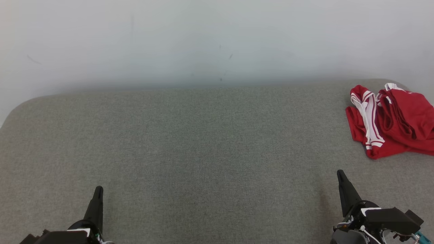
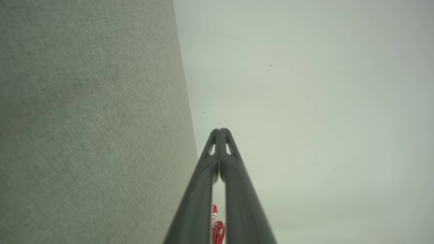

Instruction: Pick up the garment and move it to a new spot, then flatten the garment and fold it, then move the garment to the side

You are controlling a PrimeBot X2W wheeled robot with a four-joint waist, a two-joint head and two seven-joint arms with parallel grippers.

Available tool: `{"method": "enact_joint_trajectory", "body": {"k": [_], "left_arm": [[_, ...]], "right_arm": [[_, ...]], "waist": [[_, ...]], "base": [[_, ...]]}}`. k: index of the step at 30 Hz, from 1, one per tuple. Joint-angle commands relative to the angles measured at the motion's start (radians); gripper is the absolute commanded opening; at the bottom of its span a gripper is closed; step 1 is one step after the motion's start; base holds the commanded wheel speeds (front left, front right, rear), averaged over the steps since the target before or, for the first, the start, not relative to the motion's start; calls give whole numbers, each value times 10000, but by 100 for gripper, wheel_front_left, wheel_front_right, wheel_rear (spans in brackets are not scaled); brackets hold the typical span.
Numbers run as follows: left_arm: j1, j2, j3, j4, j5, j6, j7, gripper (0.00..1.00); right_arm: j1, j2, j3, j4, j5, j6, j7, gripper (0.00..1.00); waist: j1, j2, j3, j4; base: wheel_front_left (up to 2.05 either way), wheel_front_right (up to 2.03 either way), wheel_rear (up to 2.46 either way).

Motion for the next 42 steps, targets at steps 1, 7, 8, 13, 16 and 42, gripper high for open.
{"method": "enact_joint_trajectory", "body": {"k": [1, 7, 8, 13, 16, 42], "left_arm": [[-98, -13, 29, 8, -45, -20, -2, 0], [-97, -13, 30, 8, -45, -20, -3, 0], [-97, -15, 33, 9, -45, -20, -3, 0], [-97, -15, 28, 11, -45, -20, -3, 0], [-97, -13, 33, 7, -45, -20, -3, 0], [-97, -13, 28, 8, -46, -20, -4, 0]], "right_arm": [[-44, 36, -1, 5, 17, -21, 19, 0], [-44, 36, -1, 5, 17, -21, 19, 0], [-44, 36, -1, 8, 17, -21, 19, 0], [-44, 36, 0, 5, 17, -21, 19, 0], [-44, 36, 0, 6, 17, -21, 19, 0], [-44, 36, 1, 3, 18, -21, 18, 0]], "waist": [[0, -1, 0, 0], [0, -1, 0, 0], [0, -1, 0, 0], [0, -1, 0, 0], [0, -1, 0, 0], [0, -1, 0, 0]], "base": [[0, 0, 0], [0, 0, 0], [0, 0, 0], [0, 0, 0], [0, 0, 0], [0, 0, 0]]}}
